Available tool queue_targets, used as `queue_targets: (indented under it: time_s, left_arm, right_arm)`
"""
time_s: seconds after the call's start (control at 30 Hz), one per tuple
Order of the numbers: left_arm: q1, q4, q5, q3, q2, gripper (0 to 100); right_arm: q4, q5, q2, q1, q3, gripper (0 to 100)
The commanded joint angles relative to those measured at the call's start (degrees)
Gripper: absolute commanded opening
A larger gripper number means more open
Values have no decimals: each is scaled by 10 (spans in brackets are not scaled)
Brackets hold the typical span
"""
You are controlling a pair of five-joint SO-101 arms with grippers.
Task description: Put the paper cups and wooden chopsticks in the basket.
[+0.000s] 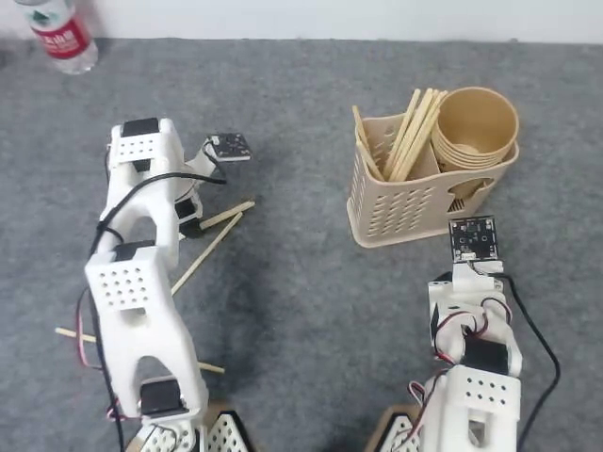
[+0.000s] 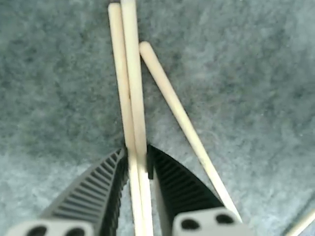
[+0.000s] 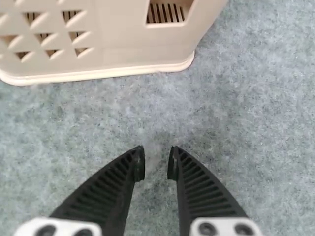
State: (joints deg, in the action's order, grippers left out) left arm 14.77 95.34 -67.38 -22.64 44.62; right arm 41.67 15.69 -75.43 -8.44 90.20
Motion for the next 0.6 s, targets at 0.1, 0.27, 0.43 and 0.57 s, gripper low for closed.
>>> queue_targets:
  time_s: [0.1, 0.27, 0.43, 0.57]
  left_arm:
    - [4, 10, -5, -6, -104, 9]
    - [14, -12, 31, -6, -128, 9]
    - [15, -4, 36, -7, -146, 9]
    - [-15, 17, 69, -9, -239, 9]
  right_arm:
    - [-7, 6, -6, 6, -4, 97]
    - [-7, 6, -6, 6, -4, 97]
    - [-7, 6, -6, 6, -4, 97]
    - [-7, 6, -6, 6, -4, 97]
